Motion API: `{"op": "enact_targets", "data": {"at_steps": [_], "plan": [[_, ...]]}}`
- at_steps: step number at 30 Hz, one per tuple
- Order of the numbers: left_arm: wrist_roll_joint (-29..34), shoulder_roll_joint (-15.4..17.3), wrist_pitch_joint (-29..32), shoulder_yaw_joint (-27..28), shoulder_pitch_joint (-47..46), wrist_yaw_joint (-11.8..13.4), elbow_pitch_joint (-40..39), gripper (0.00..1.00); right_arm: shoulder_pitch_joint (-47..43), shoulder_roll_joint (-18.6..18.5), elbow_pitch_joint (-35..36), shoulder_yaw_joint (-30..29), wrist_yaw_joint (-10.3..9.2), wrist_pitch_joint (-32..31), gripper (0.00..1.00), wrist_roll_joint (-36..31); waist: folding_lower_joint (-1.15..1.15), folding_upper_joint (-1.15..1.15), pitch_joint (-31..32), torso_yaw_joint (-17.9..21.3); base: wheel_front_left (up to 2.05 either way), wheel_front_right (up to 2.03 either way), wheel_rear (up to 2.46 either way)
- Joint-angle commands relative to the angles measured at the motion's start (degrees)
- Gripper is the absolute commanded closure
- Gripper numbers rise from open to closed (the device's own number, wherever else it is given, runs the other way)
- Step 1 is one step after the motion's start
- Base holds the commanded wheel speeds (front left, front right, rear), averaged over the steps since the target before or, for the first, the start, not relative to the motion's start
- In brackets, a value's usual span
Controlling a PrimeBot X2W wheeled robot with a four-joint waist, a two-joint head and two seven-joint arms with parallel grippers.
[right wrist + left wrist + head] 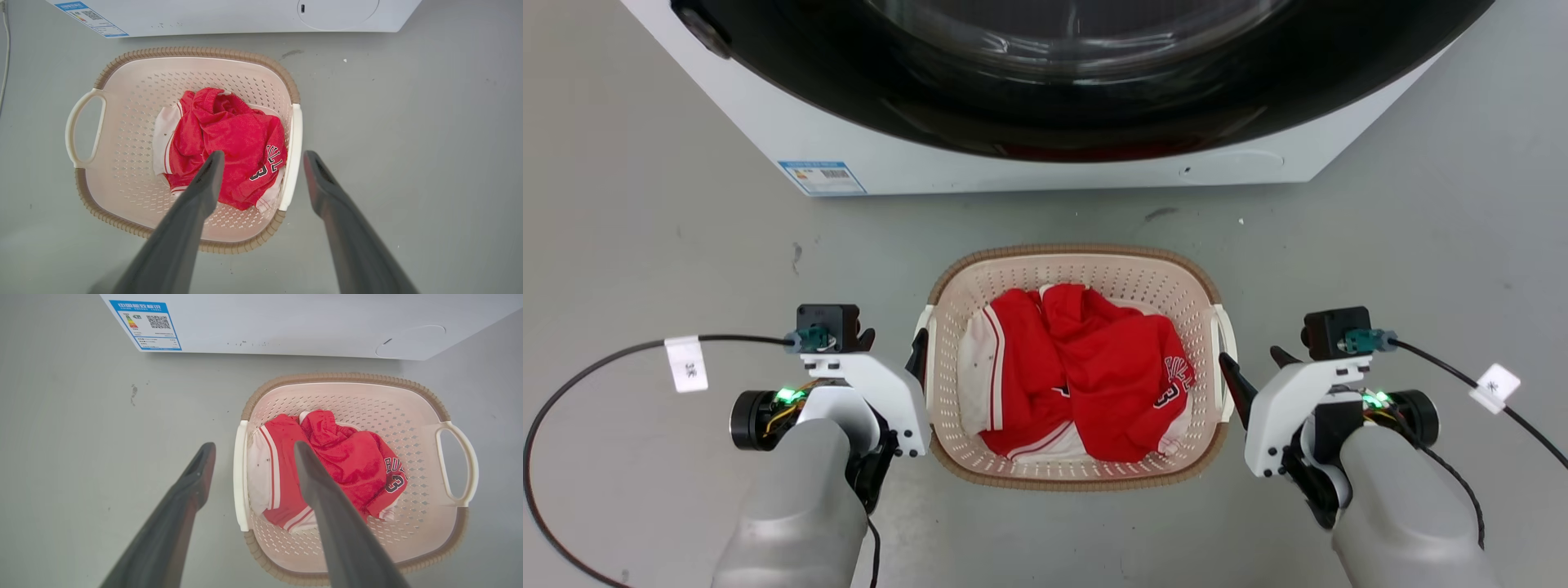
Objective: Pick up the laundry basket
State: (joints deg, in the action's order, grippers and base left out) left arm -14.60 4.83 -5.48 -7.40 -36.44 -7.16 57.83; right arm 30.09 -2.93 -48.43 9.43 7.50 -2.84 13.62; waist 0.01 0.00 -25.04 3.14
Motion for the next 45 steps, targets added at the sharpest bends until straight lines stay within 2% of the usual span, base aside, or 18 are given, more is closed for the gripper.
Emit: {"op": "enact_targets", "data": {"at_steps": [1,13,24,33,45], "plan": [[-0.6,0.3,0.4,-0.4,-1.6,-0.2,1.3,0.0,2.0,0.1,-1.8,1.1,-0.02,-0.2,0.0,1.0,-0.01,0.0,-1.5,0.2,0.0,0.0,0.0],[-4.4,0.7,4.4,-4.9,-9.8,-0.3,8.8,0.0,13.2,0.1,-14.0,9.4,-0.02,0.6,0.0,8.6,-0.01,0.0,-9.8,0.3,0.0,0.0,0.0],[-6.7,1.1,5.2,-7.8,-13.6,-0.3,12.4,0.0,18.1,0.1,-21.6,12.7,-0.02,1.8,0.0,12.3,-0.01,0.0,-13.8,0.5,0.0,0.0,0.0],[-8.1,1.1,4.5,-9.3,-15.2,-0.3,14.0,0.0,20.7,0.1,-24.3,13.4,-0.02,2.9,0.0,12.0,-0.01,0.0,-16.3,0.6,0.0,0.0,0.0],[-9.1,0.7,4.1,-10.7,-18.1,-0.3,15.0,0.0,22.6,-0.1,-25.4,10.9,-0.02,2.6,0.0,9.6,-0.01,0.0,-19.8,0.3,0.0,0.0,0.0]]}}
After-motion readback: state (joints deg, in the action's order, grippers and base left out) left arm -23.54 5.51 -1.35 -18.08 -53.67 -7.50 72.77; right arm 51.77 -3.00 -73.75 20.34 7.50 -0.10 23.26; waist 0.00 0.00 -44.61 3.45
